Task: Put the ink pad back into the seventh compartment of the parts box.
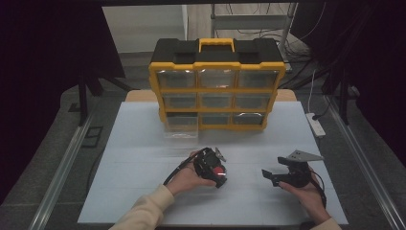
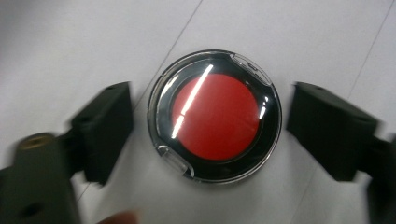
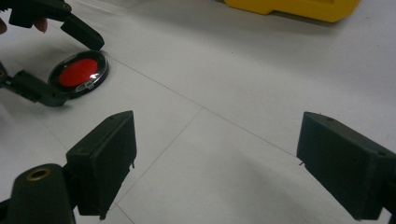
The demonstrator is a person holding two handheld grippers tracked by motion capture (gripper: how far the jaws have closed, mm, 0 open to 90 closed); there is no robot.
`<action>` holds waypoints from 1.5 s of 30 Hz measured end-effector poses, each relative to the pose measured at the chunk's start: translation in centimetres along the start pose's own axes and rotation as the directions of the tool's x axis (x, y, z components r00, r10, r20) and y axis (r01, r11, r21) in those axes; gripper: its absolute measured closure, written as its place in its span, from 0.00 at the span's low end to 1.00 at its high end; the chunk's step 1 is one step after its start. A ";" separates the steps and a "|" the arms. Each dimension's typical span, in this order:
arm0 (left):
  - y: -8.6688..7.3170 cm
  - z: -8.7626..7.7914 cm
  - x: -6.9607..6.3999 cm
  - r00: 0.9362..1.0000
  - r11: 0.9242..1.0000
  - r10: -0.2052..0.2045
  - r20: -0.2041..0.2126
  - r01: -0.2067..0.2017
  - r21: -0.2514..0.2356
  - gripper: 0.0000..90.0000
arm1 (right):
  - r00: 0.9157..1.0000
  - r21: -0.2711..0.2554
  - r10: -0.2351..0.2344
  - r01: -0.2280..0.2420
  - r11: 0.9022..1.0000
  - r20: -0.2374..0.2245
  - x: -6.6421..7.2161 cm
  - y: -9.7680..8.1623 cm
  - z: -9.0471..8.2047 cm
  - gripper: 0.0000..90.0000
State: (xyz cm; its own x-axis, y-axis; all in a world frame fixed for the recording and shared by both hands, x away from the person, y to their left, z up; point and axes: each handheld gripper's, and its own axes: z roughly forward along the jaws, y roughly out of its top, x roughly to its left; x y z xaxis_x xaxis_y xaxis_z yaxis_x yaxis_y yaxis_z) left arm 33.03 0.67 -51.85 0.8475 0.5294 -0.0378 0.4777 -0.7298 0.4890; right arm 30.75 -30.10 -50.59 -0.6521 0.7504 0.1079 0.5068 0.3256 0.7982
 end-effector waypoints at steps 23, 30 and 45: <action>0.2 -2.2 0.3 1.000 0.998 -0.017 0.010 0.018 -0.066 0.34 | 1.000 -0.003 0.001 -0.001 1.000 0.000 0.0 0.0 0.0 0.14; 0.3 -3.5 0.4 1.000 0.994 -0.019 0.009 0.019 -0.103 0.34 | 1.000 -0.003 0.002 -0.002 1.000 0.000 0.0 0.0 0.0 0.14; 0.4 -7.7 1.0 0.999 0.976 -0.037 -0.010 0.034 -0.215 0.34 | 1.000 -0.005 0.005 -0.005 1.000 -0.002 0.0 0.0 0.0 0.14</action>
State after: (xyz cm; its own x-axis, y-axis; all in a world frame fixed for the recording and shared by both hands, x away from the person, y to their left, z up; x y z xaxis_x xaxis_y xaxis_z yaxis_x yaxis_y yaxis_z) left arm 32.28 4.27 -45.02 0.8270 0.5602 -0.0475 0.4452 -0.6010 0.6637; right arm 30.78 -30.14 -50.57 -0.6508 0.7509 0.1126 0.5071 0.3195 0.8005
